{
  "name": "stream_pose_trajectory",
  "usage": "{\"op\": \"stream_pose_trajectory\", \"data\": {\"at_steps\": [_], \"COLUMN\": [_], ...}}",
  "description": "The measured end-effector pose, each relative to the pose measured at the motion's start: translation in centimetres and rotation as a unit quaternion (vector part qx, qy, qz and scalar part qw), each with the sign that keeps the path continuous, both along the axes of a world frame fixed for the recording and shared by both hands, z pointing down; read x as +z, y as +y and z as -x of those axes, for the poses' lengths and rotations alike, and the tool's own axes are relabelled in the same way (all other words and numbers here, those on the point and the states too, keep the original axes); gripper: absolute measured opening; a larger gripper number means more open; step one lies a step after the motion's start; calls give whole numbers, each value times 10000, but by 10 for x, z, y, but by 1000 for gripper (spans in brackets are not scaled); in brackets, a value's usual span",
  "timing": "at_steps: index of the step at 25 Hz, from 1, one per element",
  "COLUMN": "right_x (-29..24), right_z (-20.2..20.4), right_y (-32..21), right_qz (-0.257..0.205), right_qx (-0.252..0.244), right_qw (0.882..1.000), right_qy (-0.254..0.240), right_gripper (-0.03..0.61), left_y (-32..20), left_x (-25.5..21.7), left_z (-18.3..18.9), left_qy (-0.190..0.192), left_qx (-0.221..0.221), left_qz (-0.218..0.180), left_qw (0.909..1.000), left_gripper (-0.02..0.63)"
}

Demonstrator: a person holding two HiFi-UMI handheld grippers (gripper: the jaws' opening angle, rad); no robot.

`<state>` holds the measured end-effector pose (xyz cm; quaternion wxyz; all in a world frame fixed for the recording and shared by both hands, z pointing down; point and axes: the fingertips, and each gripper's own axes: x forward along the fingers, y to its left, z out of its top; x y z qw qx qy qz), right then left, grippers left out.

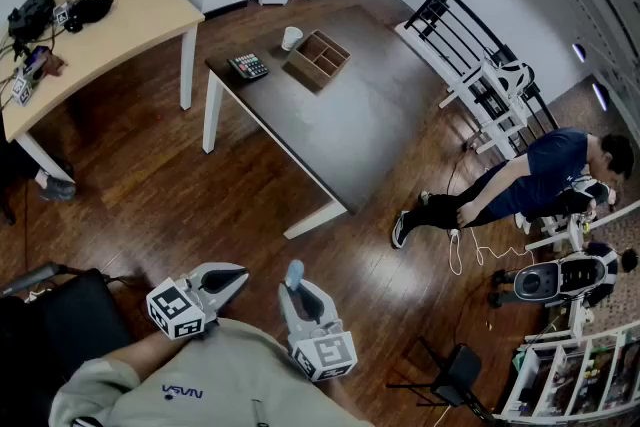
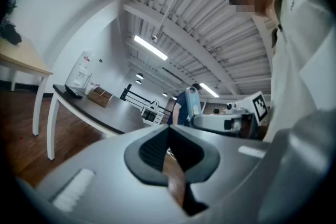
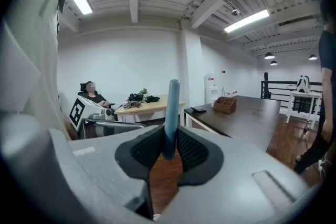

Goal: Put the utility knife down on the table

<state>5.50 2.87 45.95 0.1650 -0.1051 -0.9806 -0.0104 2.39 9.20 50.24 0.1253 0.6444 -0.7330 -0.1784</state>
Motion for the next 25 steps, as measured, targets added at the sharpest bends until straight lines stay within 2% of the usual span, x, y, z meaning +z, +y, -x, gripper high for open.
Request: {"op": "stream_pose_trajectory", "data": {"at_steps": [8, 12, 14, 19, 25], "right_x": [13, 16, 19, 25, 24], "right_z": [39, 69, 88, 144, 200], "right_y": [2, -8, -13, -34, -89], "right_qz": [-36, 31, 105, 257, 385], "right_qx": [207, 188, 128, -133, -193], "right_qw": [9997, 9997, 9998, 9996, 9991], "right_qy": [130, 138, 106, 34, 62], "right_gripper": [78, 80, 80, 80, 80], "left_y": [12, 5, 2, -16, -65], "left_x": [3, 1, 0, 2, -11], "left_z": [44, 70, 90, 146, 194], "left_qy": [138, -45, -103, -177, -374], "left_qx": [-98, -116, -272, -642, -633], "left_qz": [-97, -27, 2, 221, 569], "left_qw": [9998, 9999, 9996, 9975, 9957], "left_gripper": [-15, -15, -15, -15, -14]}}
